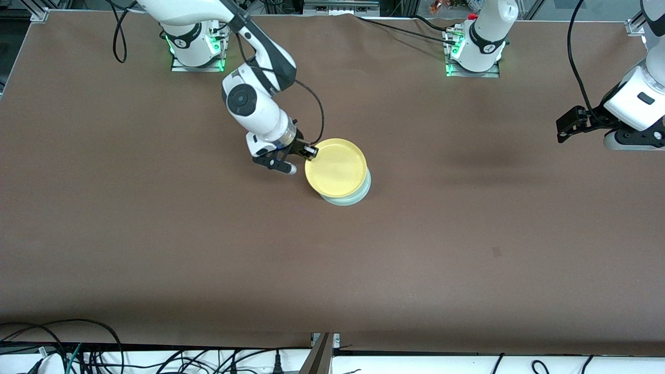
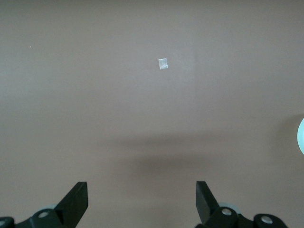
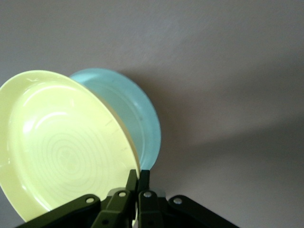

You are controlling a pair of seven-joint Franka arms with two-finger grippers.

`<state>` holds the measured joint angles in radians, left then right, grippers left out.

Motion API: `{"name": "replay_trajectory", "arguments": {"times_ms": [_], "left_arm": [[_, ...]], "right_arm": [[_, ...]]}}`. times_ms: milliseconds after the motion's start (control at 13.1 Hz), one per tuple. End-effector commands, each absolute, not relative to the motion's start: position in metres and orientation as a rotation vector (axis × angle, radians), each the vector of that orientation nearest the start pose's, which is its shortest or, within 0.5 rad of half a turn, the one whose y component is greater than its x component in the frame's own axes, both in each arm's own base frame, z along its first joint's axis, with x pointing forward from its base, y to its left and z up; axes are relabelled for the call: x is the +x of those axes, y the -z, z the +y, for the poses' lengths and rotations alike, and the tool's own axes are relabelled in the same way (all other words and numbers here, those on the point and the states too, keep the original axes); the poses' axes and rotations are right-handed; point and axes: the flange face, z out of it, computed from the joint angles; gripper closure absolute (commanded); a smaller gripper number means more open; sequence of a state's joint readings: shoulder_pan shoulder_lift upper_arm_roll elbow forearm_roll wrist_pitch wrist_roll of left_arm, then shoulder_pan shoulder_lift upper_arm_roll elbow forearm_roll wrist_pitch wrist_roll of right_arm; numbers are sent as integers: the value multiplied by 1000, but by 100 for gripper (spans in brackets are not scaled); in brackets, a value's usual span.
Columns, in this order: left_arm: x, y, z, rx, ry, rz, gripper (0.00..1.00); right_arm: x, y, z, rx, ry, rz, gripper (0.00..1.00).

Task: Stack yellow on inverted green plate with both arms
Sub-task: 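Carry the yellow plate onto the inverted green plate with the right gripper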

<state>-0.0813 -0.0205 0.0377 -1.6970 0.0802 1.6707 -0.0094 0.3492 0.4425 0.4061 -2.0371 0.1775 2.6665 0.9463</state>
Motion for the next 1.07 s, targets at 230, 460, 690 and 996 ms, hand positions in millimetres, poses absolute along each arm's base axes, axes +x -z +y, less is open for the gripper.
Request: {"name": "replay_trajectory", "arguments": {"times_ms": [230,460,690,996], "left_arm": [[549,-591,-18,-3032,22,76,0],[549,-590,-18,-3032,19,76,0],[549,-591,-18,-3034,22,75,0],[549,-591,-18,-3031,24,76,0]], "right_arm": [[429,-247,417,-2730,-29,577,100],[441,-233,404,-2740,-16,608,100],[448,-222,404,-2746,-10,602,100],[440,-217,413,-2754,2,581,100]]}}
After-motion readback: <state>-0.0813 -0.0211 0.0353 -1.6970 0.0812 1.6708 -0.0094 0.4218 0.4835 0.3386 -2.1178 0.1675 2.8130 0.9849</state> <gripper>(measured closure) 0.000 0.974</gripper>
